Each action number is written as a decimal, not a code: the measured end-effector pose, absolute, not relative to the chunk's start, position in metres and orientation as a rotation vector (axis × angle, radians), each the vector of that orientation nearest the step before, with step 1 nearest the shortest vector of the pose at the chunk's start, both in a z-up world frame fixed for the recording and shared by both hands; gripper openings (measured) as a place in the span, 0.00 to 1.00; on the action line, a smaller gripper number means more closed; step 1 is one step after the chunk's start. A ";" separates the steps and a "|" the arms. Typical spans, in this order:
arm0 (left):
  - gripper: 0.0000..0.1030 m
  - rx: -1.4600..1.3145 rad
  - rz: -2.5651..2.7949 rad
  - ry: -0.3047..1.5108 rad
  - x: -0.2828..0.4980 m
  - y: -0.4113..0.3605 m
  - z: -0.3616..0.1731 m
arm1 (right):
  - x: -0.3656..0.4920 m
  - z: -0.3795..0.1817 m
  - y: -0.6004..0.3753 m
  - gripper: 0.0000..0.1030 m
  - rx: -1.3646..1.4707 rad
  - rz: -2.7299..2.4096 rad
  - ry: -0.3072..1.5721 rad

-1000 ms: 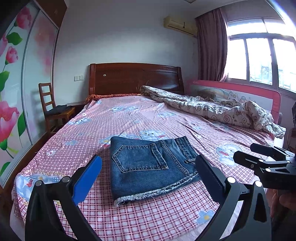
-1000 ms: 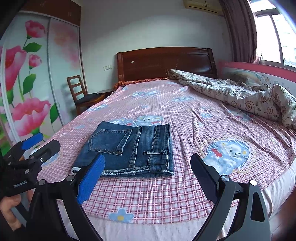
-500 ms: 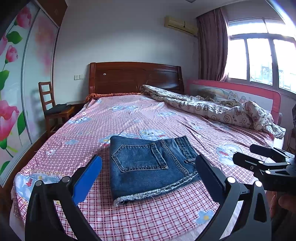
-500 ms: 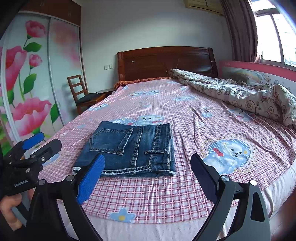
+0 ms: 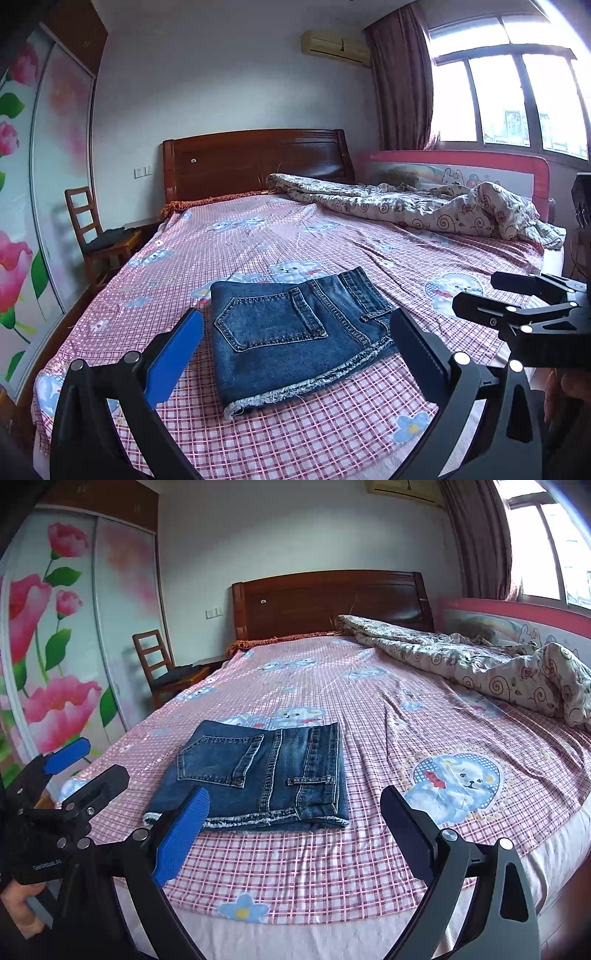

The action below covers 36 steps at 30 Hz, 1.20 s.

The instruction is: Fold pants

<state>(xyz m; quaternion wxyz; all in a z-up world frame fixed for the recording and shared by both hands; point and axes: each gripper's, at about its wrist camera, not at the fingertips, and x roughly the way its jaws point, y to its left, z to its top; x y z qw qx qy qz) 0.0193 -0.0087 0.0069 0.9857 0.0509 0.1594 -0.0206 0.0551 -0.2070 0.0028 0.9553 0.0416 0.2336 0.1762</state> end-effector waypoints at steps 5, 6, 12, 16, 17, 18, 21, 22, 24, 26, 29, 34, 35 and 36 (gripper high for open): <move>0.98 0.153 -0.038 0.323 0.020 -0.015 0.008 | 0.056 0.002 -0.206 0.90 0.089 0.360 0.482; 0.98 0.142 -0.039 0.323 0.019 -0.014 0.008 | 0.055 0.002 -0.206 0.90 0.087 0.359 0.482; 0.98 0.115 -0.034 0.331 0.020 -0.010 0.009 | 0.054 0.003 -0.206 0.90 0.091 0.360 0.481; 0.98 0.095 -0.030 0.336 0.020 -0.007 0.009 | 0.055 0.004 -0.207 0.90 0.092 0.362 0.482; 0.98 0.089 -0.030 0.338 0.021 -0.006 0.008 | 0.055 0.004 -0.207 0.90 0.091 0.362 0.481; 0.98 0.081 -0.028 0.340 0.021 -0.004 0.008 | 0.055 0.003 -0.206 0.90 0.090 0.363 0.481; 0.98 0.059 -0.020 0.349 0.023 0.001 0.007 | 0.055 0.003 -0.206 0.90 0.091 0.364 0.484; 0.98 0.050 -0.016 0.351 0.023 0.003 0.007 | 0.054 0.003 -0.206 0.90 0.091 0.365 0.485; 0.98 0.029 -0.010 0.355 0.024 0.007 0.006 | 0.054 0.003 -0.206 0.90 0.090 0.364 0.484; 0.98 0.019 -0.006 0.355 0.024 0.009 0.006 | 0.054 0.003 -0.206 0.90 0.090 0.365 0.487; 0.98 0.017 0.018 0.355 0.025 0.012 0.006 | 0.055 0.003 -0.207 0.90 0.091 0.363 0.490; 0.98 0.015 -0.003 0.398 0.033 0.012 0.004 | 0.055 0.003 -0.204 0.90 0.080 0.362 0.495; 0.98 0.021 -0.009 0.410 0.034 0.010 0.002 | 0.055 0.003 -0.203 0.90 0.078 0.362 0.497; 0.98 0.020 -0.027 0.428 0.036 0.009 0.001 | 0.055 0.003 -0.203 0.90 0.075 0.361 0.499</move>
